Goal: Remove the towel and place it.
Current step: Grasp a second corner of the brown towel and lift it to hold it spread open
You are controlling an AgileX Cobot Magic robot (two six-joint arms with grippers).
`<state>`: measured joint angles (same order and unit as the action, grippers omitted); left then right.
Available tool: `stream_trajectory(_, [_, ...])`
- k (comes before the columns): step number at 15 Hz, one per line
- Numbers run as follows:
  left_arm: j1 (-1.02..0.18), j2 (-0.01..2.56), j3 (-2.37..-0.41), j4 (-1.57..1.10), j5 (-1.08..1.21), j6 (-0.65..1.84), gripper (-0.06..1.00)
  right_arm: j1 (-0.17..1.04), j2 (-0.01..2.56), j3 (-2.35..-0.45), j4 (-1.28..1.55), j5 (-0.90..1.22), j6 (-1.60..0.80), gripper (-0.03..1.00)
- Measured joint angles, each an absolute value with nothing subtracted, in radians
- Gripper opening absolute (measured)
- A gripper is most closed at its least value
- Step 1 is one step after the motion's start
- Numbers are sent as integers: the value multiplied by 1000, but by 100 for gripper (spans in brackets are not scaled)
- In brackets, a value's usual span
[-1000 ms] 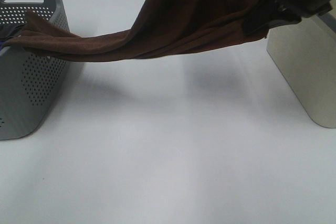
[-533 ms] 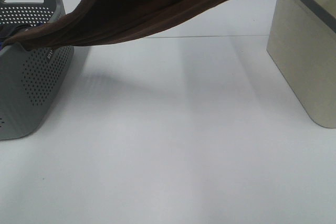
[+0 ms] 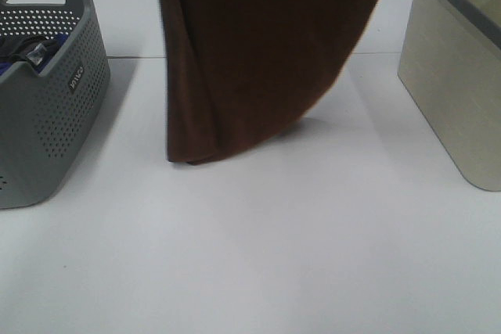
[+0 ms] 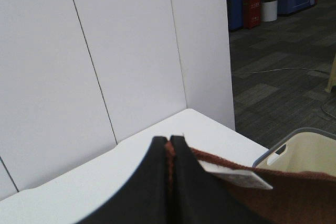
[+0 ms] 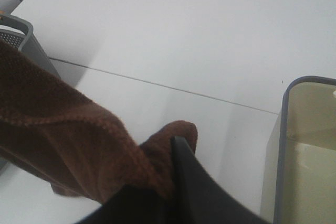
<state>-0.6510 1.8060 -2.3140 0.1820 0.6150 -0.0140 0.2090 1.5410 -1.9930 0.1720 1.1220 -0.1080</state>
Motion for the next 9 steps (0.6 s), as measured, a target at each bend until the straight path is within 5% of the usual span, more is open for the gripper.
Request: stream_trajectory(9, [-543,1925,-2314,352,792,-218,0,209,1670,-1993,122,1075,-111,0])
